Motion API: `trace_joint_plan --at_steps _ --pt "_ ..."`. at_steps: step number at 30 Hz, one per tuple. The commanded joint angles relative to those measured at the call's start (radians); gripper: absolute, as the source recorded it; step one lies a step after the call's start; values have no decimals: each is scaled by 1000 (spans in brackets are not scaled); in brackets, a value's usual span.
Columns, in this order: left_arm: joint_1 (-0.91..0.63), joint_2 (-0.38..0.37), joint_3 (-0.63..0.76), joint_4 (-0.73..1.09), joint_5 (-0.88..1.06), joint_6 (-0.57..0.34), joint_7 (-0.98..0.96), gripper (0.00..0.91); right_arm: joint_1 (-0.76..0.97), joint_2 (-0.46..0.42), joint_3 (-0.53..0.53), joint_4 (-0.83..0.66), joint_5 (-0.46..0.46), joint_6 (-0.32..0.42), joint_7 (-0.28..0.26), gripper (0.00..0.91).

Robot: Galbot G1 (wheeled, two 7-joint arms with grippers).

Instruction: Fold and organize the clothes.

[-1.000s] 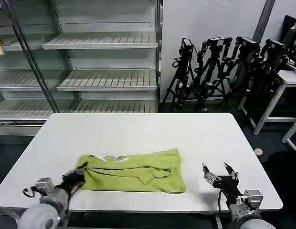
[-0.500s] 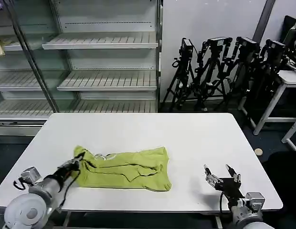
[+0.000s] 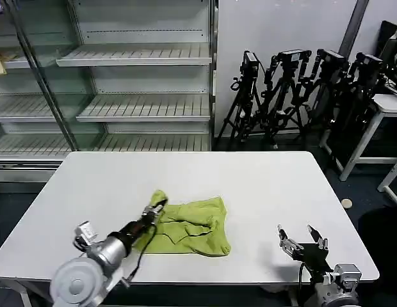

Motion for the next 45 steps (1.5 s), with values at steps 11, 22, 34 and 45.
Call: trace_joint_plan --at_steps 11,22,34,45 --pt "-213 -111 310 223 220 -36 -40 20 -4 -13 7 -1 2 1 1 907" --pt "-227 -124 312 243 250 -40 -35 907 28 -15 -25 -8 2 -7 7 907" --pt "-151 -41 167 59 22 -84 -28 907 63 -17 -55 -8 2 -22 16 907" --pt "-51 91 -6 28 40 -25 -45 907 88 -11 -79 -15 2 -24 15 907"
